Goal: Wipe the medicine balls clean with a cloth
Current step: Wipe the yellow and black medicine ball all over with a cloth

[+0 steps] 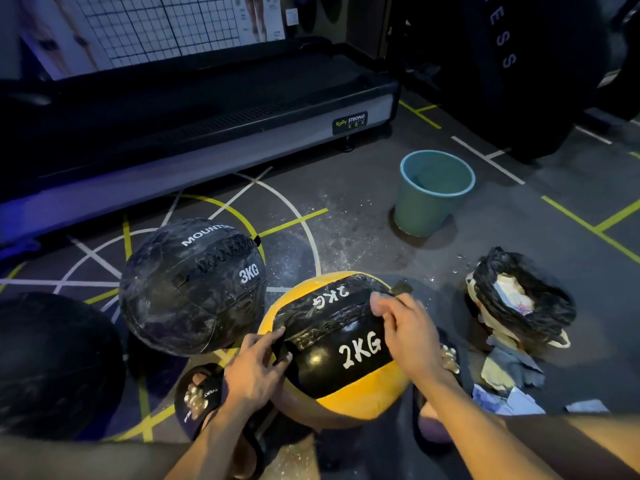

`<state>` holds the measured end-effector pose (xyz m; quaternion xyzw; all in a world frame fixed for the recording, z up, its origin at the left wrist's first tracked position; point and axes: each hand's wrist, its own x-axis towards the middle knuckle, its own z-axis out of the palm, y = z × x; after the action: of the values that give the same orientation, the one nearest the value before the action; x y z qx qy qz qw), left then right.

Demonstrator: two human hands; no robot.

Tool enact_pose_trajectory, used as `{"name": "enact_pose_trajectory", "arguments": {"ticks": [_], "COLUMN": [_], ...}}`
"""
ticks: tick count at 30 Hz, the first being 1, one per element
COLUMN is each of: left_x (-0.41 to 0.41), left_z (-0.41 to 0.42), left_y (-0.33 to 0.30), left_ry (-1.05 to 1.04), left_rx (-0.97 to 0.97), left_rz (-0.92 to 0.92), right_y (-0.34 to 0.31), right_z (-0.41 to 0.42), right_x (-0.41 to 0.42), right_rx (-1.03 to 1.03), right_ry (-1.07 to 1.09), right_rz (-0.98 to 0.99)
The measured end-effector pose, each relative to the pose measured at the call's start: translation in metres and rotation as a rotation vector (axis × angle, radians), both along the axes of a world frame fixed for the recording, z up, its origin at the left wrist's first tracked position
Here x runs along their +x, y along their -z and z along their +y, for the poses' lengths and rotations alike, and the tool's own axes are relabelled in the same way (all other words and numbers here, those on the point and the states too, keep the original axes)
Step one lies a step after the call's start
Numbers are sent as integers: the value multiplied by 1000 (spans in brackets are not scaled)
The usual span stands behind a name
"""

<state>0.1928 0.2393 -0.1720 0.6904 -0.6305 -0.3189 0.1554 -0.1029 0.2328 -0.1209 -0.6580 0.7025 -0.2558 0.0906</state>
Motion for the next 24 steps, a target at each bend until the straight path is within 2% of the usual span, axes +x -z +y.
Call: {"name": "enact_pose_trajectory", "arguments": {"ticks": [2,6,9,11,12,14,17,20,24], "left_x": [-1,-1,-12,-26,-32,-39,-41,-39,-33], "left_z": [-2,-6,-13,-17,-18,-14,-7,-6,-8], "left_y": [-2,-10,-26,-36,-39,-41,-37,-37,-39], "left_ry": [-15,-25,23,175,247,319,284,261,229], "left_rx": [-4,-11,-134,-236,-248,-231,-227,-204,-164], "left_rz": [34,-36,-158,-50,-24,-104,-207,-228,-245], "right_y": [-1,3,10,11,11,12,11,14,27], "right_z": [12,47,48,49,50,52,58,57,53], "right_x": [17,71,76,77,78,76,63,35,-12], "right_rx": [-24,-57,-93,-94,-92,-79,-62,-21,48], "right_ry": [-20,-306,-306,-293,-293,-302,-332,-233,168], "right_rz": [5,47,7,-11,-18,-36,-35,-54,-220]}}
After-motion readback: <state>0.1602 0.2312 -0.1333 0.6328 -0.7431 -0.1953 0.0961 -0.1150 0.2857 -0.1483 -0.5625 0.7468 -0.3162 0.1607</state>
